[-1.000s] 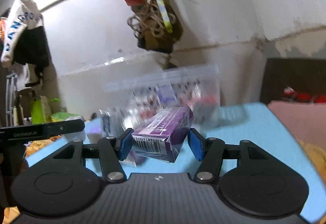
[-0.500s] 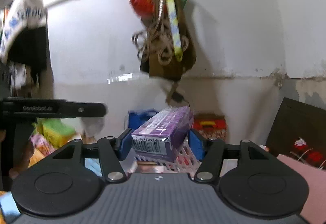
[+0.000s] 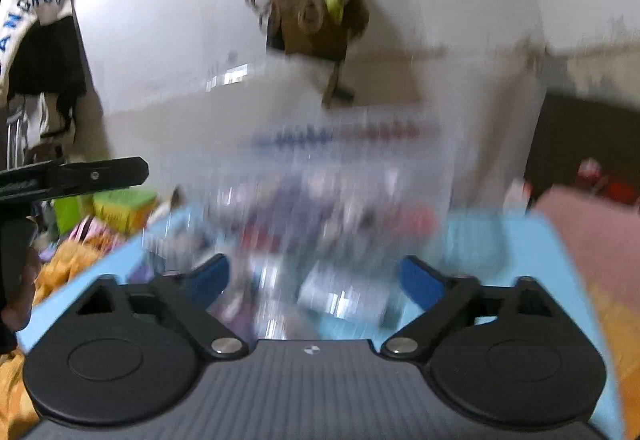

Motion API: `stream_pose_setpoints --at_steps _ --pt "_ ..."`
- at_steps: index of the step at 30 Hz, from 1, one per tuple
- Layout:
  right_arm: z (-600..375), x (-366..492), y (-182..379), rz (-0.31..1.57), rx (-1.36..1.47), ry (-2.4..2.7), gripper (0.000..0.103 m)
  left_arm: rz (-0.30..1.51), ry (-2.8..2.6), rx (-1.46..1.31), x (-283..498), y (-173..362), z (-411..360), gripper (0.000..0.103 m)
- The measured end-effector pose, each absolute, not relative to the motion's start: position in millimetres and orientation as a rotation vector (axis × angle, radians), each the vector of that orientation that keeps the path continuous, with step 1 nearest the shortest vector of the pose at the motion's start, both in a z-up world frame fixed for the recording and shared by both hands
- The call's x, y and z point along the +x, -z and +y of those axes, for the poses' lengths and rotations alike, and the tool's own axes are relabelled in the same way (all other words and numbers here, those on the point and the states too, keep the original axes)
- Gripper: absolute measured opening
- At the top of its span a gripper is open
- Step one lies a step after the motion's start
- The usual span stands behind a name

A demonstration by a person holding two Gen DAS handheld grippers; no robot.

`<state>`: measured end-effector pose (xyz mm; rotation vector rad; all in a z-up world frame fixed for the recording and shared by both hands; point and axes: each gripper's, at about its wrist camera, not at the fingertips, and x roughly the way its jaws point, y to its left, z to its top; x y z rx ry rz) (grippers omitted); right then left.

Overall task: Organize objects
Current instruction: 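Grasp the clear bag with the right gripper while the left grasps a blue-printed packet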

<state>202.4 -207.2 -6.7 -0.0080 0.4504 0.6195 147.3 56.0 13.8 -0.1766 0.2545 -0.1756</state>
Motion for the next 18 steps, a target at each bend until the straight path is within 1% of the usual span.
stream_pose_setpoints --at_steps 1,2,4,6,7,9,15,17,18 --pt "-206.1 204.9 12.2 0.477 -0.002 -0.628 0.084 0.275 0.171 -0.166 146.1 -6.5 54.1 0.083" --pt "-205.7 207.1 17.6 0.496 0.003 -0.637 0.083 0.292 0.164 -0.163 147.6 -1.3 53.8 0.079" --pt "-203.0 210.4 24.0 0.525 -0.002 -0.643 0.080 0.323 0.160 -0.164 150.8 9.0 54.2 0.076" --pt "-203.6 209.4 26.9 0.528 0.002 -0.657 0.078 0.332 0.170 -0.160 153.8 14.1 55.2 0.076" --pt "-203.9 210.9 28.1 0.532 0.007 -0.659 0.073 0.338 0.162 -0.149 156.0 15.7 54.9 0.076" --pt "-203.4 212.3 29.5 0.538 0.013 -0.670 0.068 0.347 0.160 -0.138 157.9 18.7 54.0 0.076" --pt "-196.7 211.7 31.8 0.564 -0.020 -0.699 0.068 0.365 0.196 -0.140 162.9 22.6 53.2 0.076" --pt "-194.1 214.1 32.6 0.582 -0.029 -0.703 0.064 0.391 0.206 -0.144 166.4 24.3 52.9 0.076" --pt "-193.7 215.2 33.4 0.593 -0.029 -0.712 0.057 0.400 0.203 -0.141 167.9 25.0 52.0 0.075"
